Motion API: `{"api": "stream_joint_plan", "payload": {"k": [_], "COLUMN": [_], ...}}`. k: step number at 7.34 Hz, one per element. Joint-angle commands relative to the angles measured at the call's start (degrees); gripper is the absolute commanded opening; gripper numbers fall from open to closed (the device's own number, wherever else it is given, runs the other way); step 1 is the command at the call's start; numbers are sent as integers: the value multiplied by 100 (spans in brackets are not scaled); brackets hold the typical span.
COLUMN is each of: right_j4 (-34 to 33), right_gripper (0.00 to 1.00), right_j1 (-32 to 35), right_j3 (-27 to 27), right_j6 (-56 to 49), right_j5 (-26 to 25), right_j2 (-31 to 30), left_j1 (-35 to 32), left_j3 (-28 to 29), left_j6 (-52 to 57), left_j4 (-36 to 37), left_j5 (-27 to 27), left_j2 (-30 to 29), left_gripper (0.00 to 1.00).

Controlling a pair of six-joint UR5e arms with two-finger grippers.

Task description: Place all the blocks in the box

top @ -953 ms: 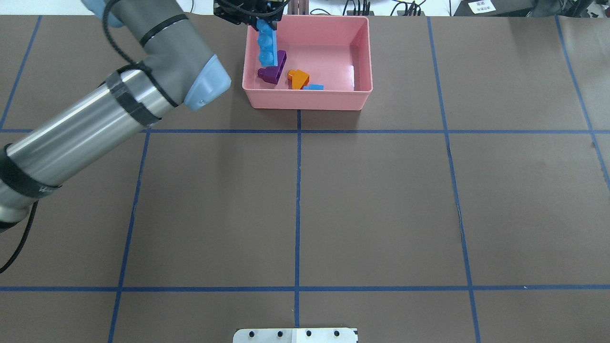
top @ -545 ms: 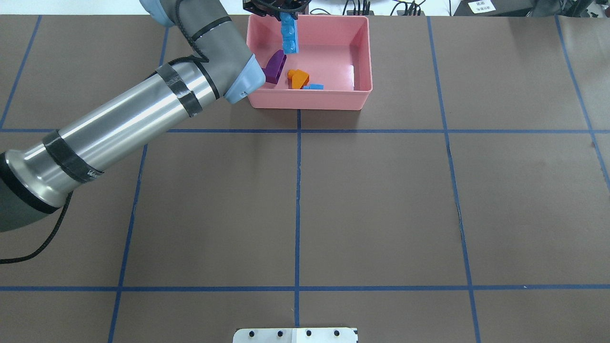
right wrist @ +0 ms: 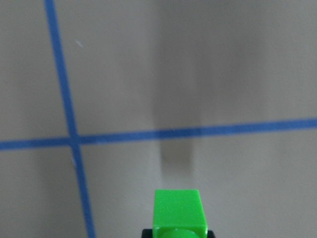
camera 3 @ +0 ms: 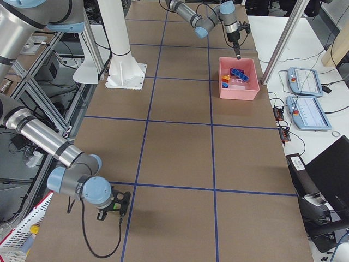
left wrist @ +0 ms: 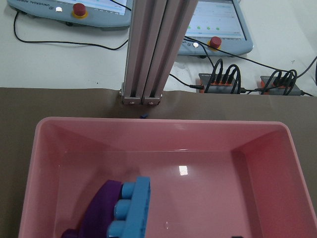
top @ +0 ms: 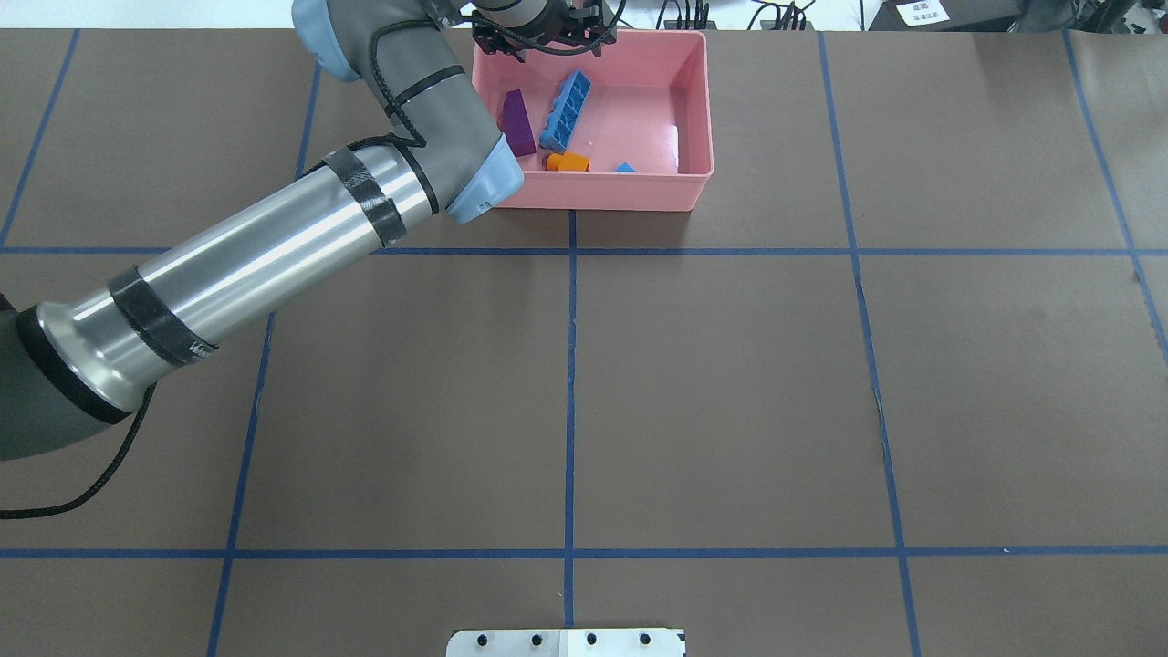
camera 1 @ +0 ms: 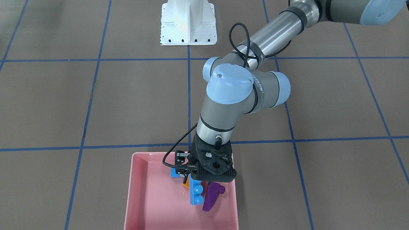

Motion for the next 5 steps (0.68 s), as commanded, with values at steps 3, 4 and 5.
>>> {"api": "stream_joint_plan", "payload": {"k": [3, 4, 5], "right_j4": [-2200, -2200, -2200], "right_gripper": [0, 0, 0], "right_j1": [-999, -1456, -1765], "right_j3": [507, 123, -359], "right_j6": [2722, 3515, 4176], "right_j5": [334, 343, 421], "right_j2": [3750, 4708, 5631], "left_j1": [-421, -641, -843], "left_j3": [-2116, -2567, -3007], "left_j6": [92, 432, 827], "left_j4": [787, 806, 806], "left_j5": [-1182, -1550, -1797], "left_j2": [1551, 2079, 2711], "left_gripper": [100, 100, 100]}}
